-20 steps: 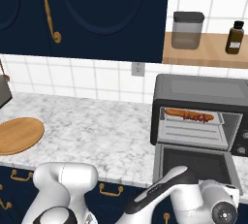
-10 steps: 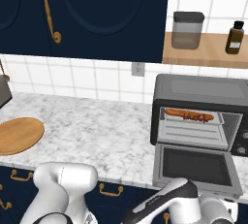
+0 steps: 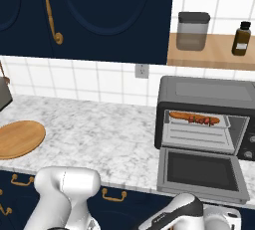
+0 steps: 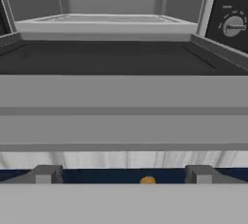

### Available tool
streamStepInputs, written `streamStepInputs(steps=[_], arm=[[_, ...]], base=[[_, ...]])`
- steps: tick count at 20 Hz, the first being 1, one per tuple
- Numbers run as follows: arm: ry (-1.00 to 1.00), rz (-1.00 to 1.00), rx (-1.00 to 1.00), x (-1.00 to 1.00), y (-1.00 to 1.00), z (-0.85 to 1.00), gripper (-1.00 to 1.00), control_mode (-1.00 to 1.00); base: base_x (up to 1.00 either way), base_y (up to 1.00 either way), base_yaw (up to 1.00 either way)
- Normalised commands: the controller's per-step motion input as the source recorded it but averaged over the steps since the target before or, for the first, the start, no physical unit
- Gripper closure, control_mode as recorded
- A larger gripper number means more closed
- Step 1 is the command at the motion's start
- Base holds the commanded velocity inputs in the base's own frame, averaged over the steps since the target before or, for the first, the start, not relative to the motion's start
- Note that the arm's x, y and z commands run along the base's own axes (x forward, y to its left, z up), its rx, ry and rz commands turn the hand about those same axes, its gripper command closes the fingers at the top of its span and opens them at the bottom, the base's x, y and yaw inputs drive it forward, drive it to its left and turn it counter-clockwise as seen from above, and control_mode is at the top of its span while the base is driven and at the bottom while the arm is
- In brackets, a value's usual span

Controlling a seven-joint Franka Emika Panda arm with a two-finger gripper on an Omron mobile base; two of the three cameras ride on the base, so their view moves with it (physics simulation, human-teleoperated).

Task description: Pick up the kebab skewer and baguette bread, and place them inside the toaster oven. Close the toaster oven door and start by setting the timer.

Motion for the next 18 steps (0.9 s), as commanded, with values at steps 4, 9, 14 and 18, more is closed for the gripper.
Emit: streamStepInputs(steps=[4,9,14,18], arm=[[-0.06,0.01,0.0,0.0,0.0,-0.19,-1.0,-1.0],[-0.05,0.0,0.0,0.09,0.0,-0.06,-1.0,-1.0],[-0.07,0.0,0.0,0.09,0.0,0.0,-1.0,-1.0],[-0.06,0.0,0.01,0.1,0.0,0.0,-1.0,-1.0]], base=[[0.0,0.0,0.0],[0.0,0.0,0.0],[0.0,0.0,0.0],[0.0,0.0,0.0]])
